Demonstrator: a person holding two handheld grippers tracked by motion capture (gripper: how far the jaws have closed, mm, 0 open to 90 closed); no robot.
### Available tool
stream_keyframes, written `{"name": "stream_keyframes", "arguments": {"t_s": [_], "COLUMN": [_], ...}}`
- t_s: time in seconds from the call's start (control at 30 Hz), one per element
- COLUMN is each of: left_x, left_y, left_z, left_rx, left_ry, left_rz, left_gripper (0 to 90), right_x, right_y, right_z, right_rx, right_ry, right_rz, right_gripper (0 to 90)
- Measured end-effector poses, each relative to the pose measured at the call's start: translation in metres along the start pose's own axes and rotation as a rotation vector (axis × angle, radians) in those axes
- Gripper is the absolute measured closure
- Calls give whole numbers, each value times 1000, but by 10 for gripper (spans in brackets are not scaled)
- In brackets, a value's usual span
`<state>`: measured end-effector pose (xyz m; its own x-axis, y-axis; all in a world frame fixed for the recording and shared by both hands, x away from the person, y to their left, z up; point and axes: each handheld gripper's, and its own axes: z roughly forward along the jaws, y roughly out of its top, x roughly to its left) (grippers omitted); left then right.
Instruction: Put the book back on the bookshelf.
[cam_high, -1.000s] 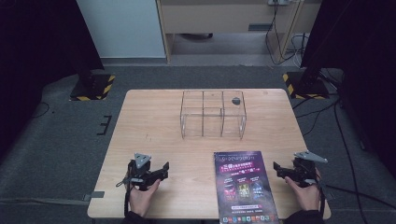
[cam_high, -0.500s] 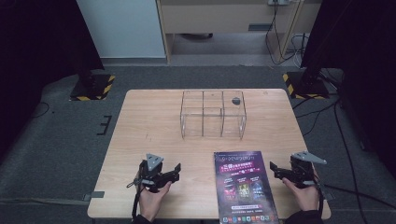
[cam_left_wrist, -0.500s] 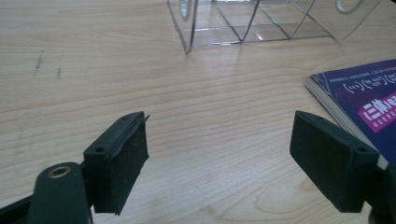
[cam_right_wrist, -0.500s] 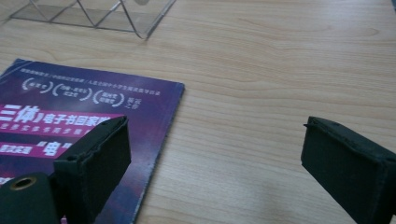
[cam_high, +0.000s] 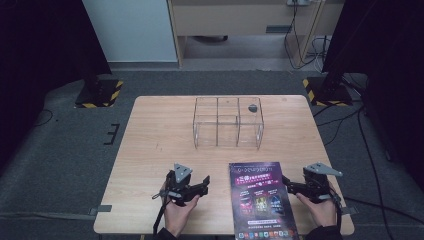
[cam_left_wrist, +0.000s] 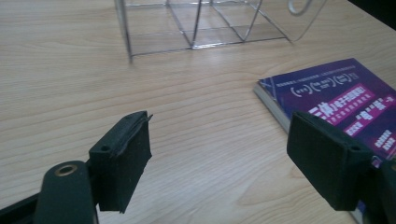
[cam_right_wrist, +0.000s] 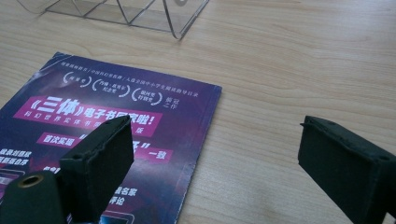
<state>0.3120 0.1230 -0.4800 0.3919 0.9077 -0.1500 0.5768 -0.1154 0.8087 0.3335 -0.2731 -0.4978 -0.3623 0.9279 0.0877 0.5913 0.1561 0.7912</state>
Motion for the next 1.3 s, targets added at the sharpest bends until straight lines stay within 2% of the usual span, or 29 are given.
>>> {"name": "stream_keyframes", "arguments": {"t_s": [0.23, 0.73, 1.03, 1.3], "left_x": [-21, -48, -63, -75], "left_y": [-1, -12, -22, -30], "left_z": [13, 38, 51, 61], "left_rx": [6, 58, 95, 135], "left_ry": [-32, -85, -110, -131], "left_rz": [25, 38, 61, 48], "left_gripper": [244, 317, 346, 361], "right_x": [5, 11, 14, 18], "right_y": [-2, -10, -18, -23], "right_z": [0, 4, 5, 10], "right_rx": [-4, 15, 31, 57], "right_ry": [5, 8, 19, 34], "right_rz": [-10, -29, -37, -36], "right_gripper": [135, 168, 206, 255]}}
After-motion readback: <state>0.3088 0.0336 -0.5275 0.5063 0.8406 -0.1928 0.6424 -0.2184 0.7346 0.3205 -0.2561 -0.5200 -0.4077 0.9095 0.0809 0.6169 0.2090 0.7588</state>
